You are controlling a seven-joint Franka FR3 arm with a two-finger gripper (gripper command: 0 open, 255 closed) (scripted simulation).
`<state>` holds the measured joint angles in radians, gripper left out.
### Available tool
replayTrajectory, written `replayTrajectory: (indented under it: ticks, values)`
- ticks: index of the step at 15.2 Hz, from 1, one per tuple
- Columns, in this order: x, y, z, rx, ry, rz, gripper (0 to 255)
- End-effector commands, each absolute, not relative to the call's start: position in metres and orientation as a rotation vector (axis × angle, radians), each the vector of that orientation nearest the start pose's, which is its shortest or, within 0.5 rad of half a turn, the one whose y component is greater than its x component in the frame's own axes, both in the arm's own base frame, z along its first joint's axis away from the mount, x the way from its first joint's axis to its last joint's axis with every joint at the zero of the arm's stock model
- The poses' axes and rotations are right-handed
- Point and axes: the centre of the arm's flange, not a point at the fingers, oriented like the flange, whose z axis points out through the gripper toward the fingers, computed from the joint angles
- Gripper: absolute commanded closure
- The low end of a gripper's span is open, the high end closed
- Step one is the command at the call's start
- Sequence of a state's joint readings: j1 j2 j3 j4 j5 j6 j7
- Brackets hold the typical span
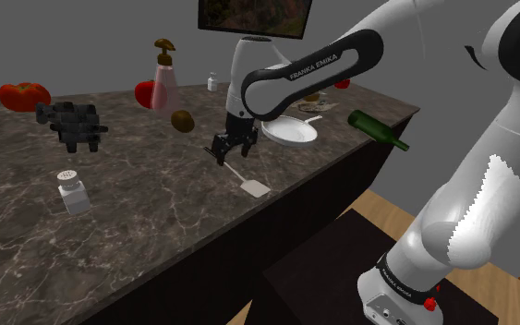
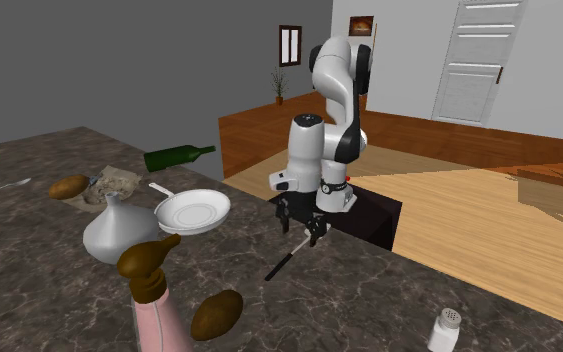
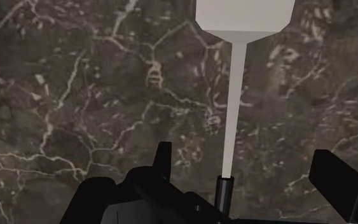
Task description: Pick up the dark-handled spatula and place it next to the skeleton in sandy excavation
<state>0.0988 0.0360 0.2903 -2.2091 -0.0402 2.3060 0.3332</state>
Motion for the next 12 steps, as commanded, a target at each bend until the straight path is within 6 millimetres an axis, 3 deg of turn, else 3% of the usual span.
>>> replayTrajectory:
  ticks: [1,3,11,12]
  values:
    - [0.500,0.203,0.360,-3.134,-0.128,-0.104,0]
    - [0.501,0.203,0.346,-3.134,-0.128,-0.104,0]
    - [0.501,0.203,0.347,-3.134,-0.128,-0.104,0]
    - [0.501,0.203,0.347,-3.134,-0.128,-0.104,255]
